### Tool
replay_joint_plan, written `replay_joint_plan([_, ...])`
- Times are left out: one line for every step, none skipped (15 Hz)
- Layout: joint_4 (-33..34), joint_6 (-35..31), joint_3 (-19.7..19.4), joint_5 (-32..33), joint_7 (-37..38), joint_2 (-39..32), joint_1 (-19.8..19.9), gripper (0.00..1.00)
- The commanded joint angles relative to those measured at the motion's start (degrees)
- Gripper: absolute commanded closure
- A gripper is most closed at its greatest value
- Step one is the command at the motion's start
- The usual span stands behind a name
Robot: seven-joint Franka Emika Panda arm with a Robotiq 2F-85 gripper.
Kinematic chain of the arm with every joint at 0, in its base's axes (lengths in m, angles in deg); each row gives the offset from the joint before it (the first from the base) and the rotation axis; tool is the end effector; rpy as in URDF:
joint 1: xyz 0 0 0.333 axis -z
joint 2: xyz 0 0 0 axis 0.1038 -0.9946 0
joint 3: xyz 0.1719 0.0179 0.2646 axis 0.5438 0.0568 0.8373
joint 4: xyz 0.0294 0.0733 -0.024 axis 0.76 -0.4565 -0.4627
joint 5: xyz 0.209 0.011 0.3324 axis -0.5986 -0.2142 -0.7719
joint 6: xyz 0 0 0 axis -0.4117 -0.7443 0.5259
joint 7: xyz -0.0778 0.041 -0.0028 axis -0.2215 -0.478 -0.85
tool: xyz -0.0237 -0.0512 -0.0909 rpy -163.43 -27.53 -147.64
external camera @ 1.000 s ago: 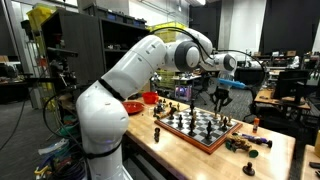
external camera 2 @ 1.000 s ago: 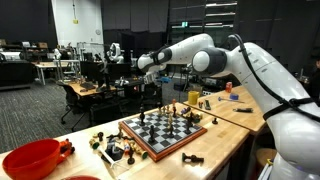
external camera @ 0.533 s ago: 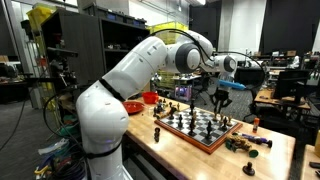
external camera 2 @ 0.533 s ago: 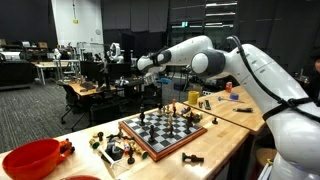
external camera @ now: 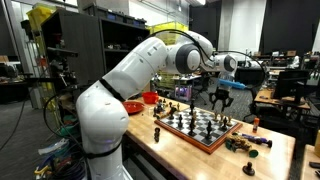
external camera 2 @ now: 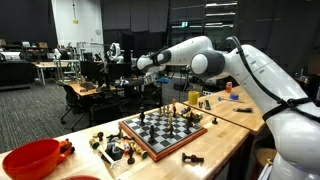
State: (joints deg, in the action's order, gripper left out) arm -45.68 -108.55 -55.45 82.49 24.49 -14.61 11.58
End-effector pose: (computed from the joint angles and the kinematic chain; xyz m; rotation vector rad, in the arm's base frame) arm 0.7209 -0.0615 0.3417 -2.8420 -0.9459 0.5747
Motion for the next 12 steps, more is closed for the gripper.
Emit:
replay_joint_plan([0.4,0.9,0.4,-0.3,-1.2,1.5,0.2,0.10])
replay_joint_plan([0.1,0.5,0.5,-0.2,-1.5,2.2,0.2,0.04])
replay_joint_plan([-0.2,0.4,0.4,-0.1,-1.6,2.9,0.1,0.00])
replay_joint_plan([-1.1,-0.1,0.4,0.0,-1.6,4.1,0.1,0.00])
replay_joint_plan([-2.1,-0.6,0.6,-0.3,-1.9,5.5,0.3,0.00])
replay_joint_plan([-3.3,-0.9,0.6,-0.3,-1.7,7.0,0.3,0.00])
replay_joint_plan([-4.4,-0.7,0.5,-0.3,-1.1,8.6,0.2,0.00])
replay_joint_plan([-6.2,-1.3,0.6,-0.6,-1.0,10.6,0.4,0.00])
replay_joint_plan([-8.0,-2.3,0.7,-0.8,-1.0,12.6,0.6,0.00])
replay_joint_plan([-10.8,-3.6,0.7,-1.4,-0.6,15.2,0.9,0.00])
replay_joint_plan([-13.9,-5.4,0.7,-2.0,-0.2,17.9,1.1,0.00])
replay_joint_plan([-16.0,-6.9,0.7,-2.7,-0.1,19.9,1.4,0.00])
